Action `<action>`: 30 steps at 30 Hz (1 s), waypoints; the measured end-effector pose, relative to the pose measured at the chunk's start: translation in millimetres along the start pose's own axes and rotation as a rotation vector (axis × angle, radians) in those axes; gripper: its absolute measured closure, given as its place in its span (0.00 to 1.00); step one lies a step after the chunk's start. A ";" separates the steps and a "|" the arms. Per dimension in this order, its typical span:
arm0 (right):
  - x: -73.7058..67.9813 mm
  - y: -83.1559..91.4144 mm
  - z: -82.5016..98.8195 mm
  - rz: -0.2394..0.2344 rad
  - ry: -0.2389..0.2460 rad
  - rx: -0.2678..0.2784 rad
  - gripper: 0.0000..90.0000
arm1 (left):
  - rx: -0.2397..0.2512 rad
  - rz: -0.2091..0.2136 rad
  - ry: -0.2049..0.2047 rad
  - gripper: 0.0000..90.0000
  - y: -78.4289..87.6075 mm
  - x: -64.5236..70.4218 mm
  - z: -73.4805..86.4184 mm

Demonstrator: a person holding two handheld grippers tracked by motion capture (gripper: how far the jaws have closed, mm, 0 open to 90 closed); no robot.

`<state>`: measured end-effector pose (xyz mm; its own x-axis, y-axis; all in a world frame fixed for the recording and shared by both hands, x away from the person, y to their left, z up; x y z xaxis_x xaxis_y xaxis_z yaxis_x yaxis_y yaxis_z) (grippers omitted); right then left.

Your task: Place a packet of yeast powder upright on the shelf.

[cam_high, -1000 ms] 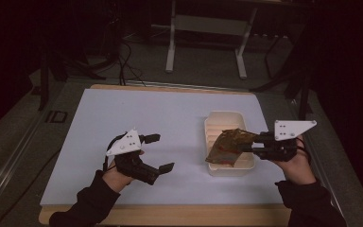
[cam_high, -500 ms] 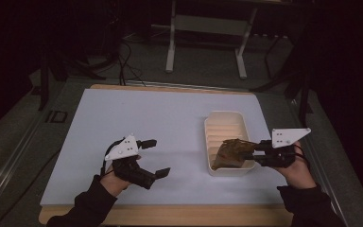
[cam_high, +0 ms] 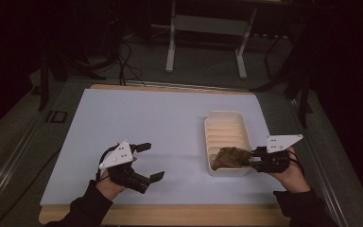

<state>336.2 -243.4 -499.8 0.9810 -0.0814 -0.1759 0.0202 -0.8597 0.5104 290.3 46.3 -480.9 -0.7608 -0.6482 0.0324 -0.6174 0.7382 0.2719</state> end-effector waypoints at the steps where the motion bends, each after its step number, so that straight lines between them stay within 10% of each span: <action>1: -0.3 0.9 -1.2 0.000 -0.013 0.005 0.74 | 0.000 0.000 0.000 0.01 0.0 0.0 0.0; 5: 0.1 6.9 -10.4 0.044 -0.053 0.025 0.63 | 0.001 0.003 0.004 0.01 -0.2 0.2 2.2; 16: -10.4 20.1 -72.2 0.120 0.024 0.143 0.43 | -0.016 0.006 0.003 0.01 3.4 1.7 7.0; 30: -37.8 -14.8 -120.1 0.124 0.024 0.225 0.24 | -0.023 -0.004 0.012 0.01 8.3 0.0 12.6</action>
<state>321.9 -167.0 -399.6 0.9777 -0.1836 -0.1024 -0.1414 -0.9347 0.3262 282.6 54.7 -490.7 -0.7557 -0.6536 0.0424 -0.6157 0.7310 0.2942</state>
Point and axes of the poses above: each handheld gripper's, and its own axes: y roughly backward along the jaws, z roughly out of its underside, x roughly to its right, the point moved 10 cm from there along -y, roughly forward along the jaws, and after that the axes turned 12 degrees about -z, right-handed, at the moved point
